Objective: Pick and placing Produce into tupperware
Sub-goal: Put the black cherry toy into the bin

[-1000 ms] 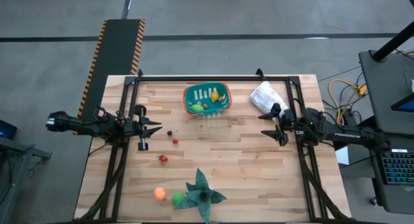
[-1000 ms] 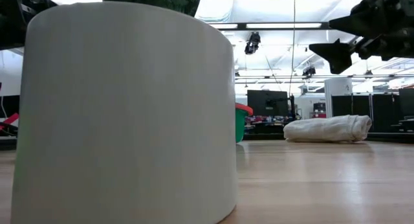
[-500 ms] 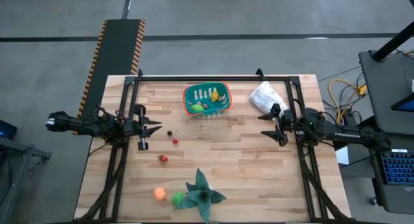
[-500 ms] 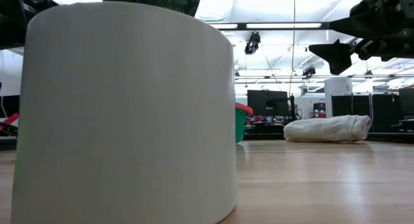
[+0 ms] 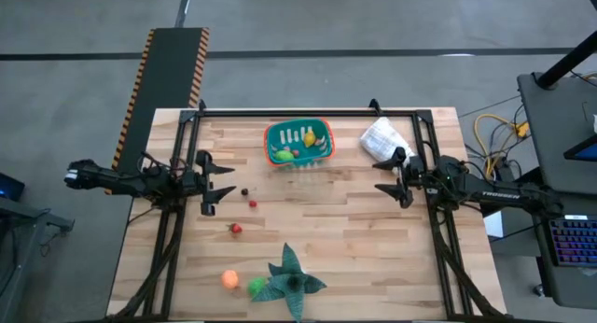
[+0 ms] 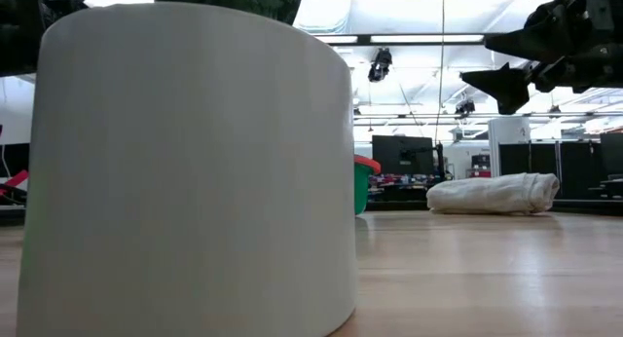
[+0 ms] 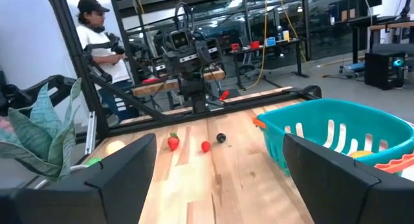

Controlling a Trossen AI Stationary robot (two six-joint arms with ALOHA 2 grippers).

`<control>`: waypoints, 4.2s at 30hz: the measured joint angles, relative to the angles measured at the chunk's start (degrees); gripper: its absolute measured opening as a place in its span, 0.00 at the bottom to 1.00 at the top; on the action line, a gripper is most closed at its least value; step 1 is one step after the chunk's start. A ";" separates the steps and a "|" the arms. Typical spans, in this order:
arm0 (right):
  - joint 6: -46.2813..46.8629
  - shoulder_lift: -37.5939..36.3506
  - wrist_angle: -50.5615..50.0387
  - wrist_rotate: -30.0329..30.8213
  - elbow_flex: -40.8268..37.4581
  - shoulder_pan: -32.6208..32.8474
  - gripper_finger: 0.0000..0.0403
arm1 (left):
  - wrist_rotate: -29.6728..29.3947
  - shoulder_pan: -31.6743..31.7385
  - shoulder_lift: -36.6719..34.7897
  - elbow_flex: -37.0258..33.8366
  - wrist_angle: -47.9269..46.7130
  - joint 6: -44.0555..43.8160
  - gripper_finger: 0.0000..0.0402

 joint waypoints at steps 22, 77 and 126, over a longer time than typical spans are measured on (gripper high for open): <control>0.02 -0.01 0.02 4.64 0.02 -0.02 0.81 | -8.38 0.70 7.86 9.01 -34.55 -19.02 0.57; -0.17 0.09 -0.46 4.64 0.07 0.00 0.81 | -2.88 6.66 51.87 15.45 -28.12 -16.17 0.57; -0.17 0.09 -0.46 5.94 0.05 0.00 0.81 | 1.12 7.07 53.85 15.50 -27.18 -14.32 0.24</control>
